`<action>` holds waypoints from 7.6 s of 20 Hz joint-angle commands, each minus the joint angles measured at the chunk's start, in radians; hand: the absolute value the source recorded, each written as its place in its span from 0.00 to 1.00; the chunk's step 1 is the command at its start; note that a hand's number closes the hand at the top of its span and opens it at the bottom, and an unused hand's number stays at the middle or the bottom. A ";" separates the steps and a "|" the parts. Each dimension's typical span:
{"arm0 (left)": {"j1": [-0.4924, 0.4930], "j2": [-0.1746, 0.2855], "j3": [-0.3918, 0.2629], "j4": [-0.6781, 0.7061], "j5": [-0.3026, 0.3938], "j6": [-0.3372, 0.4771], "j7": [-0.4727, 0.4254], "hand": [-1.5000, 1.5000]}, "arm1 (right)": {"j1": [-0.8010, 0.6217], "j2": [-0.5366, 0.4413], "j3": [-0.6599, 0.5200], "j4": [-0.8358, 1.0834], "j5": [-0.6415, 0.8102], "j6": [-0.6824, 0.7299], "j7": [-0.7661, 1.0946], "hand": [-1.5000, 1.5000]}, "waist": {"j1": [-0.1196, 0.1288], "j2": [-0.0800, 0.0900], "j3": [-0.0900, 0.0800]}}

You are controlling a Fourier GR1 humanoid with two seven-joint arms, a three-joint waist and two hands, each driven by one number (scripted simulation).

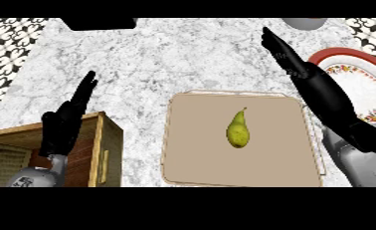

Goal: Pick the pear from the tray and place it in the plate

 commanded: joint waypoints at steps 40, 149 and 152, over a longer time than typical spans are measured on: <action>-0.072 -0.016 0.075 0.137 0.138 -0.030 0.014 0.50 | 0.040 0.066 0.039 0.696 0.182 0.217 -0.187 0.00 | -0.005 0.007 -0.052; -0.067 -0.046 0.040 0.116 0.105 -0.009 -0.013 0.50 | -0.153 -0.341 -0.512 1.155 0.224 0.417 -0.934 0.00 | 0.008 0.007 -0.050; -0.069 -0.009 0.068 0.107 0.138 -0.033 0.028 0.50 | -0.151 -0.342 -0.517 1.212 0.168 0.522 -0.803 0.00 | 0.011 0.008 -0.049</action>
